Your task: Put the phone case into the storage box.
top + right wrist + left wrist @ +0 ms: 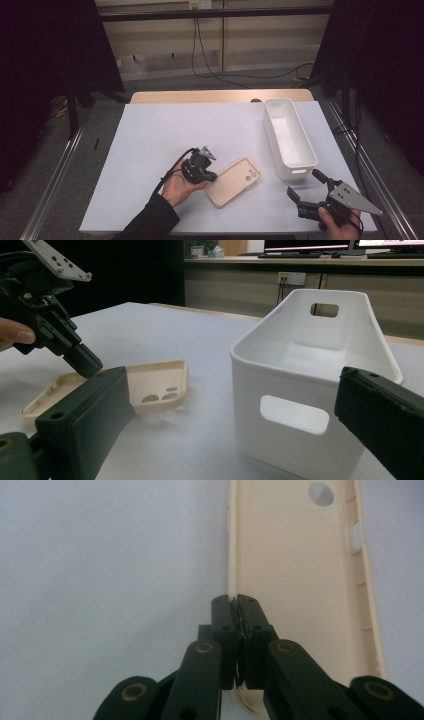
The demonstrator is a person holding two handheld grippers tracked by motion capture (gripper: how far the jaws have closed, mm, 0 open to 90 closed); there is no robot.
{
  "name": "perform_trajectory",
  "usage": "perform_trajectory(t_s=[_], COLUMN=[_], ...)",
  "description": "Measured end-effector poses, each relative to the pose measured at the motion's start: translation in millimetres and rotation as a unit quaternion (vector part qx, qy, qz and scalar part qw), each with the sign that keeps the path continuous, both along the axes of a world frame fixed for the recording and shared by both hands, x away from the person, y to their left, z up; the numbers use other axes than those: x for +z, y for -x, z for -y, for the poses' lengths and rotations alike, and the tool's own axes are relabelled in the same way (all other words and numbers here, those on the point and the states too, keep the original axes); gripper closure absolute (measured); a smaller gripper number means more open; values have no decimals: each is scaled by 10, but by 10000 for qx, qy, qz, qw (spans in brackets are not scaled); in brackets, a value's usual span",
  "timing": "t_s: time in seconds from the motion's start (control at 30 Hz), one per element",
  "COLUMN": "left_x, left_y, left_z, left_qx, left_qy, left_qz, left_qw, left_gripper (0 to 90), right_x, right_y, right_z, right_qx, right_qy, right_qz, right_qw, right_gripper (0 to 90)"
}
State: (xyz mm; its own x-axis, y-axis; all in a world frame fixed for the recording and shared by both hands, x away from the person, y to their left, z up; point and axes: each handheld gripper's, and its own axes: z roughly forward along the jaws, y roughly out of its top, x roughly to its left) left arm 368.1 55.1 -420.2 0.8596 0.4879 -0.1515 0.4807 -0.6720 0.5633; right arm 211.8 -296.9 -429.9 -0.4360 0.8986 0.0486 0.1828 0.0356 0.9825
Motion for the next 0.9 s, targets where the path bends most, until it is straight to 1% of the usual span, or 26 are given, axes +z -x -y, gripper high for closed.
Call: perform_trajectory(t_s=[0.1, 0.13, 0.2, 0.23, 0.27, 0.33, 0.37, 0.4, 0.47, 0.6, 0.67, 0.77, 0.8, 0.83, 0.9], left_x=[26, 25, 40, 38, 41, 48, 53, 68, 100, 145, 153, 164, 169, 175, 178], left_y=[-5, 1, 5, 16, 24, 36, 46, 51, 70, 109, 130, 174, 186, 194, 214], left_z=[-40, -41, -65, -68, -77, -96, -105, -118, -140, -184, -196, -214, -223, -235, -248], left_qx=[-1, 65, 5, 27, 4, 24, 78, 71, 157, 229, 269, 349, 383, 383, 405], left_qy=[126, 219, 228, 286, 303, 300, 359, 372, 480, 646, 679, 703, 732, 764, 854], left_qz=[85, 99, 181, 190, 245, 275, 308, 356, 498, 753, 820, 1039, 1088, 1088, 1168], left_qw=[9999, 9997, 9996, 9994, 9992, 9992, 9989, 9986, 9975, 9948, 9940, 9915, 9906, 9904, 9886], left_gripper=[876, 876, 876, 876, 876, 875, 876, 875, 876, 876, 875, 876, 875, 876, 875], right_x=[0, 0, 1, 1, 2, 3, 2, 2, 0, 0, 3, 8, 10, 11, 15], right_y=[-5, -8, -16, -21, -26, -37, -44, -49, -62, -75, -78, -84, -81, -79, -75], right_z=[-4, -5, -9, -13, -19, -29, -33, -40, -50, -46, -49, -47, -48, -47, -45], right_qx=[9, 18, 34, 44, 51, 77, 91, 96, 122, 132, 117, 112, 90, 86, 89], right_qy=[14, 9, 14, 17, 10, 10, 12, 4, -15, -28, -49, -40, -87, -90, -83], right_qz=[5, -3, 0, -3, 3, 4, 6, 5, -8, 0, 2, 17, 11, 12, 20], right_qw=[10000, 10000, 10000, 10000, 10000, 10000, 10000, 10000, 9999, 9999, 9999, 9999, 9999, 9999, 9999], right_gripper=[9, 9, 9, 9, 8, 8, 9, 9, 9, 9, 8, 8, 9, 9, 9])
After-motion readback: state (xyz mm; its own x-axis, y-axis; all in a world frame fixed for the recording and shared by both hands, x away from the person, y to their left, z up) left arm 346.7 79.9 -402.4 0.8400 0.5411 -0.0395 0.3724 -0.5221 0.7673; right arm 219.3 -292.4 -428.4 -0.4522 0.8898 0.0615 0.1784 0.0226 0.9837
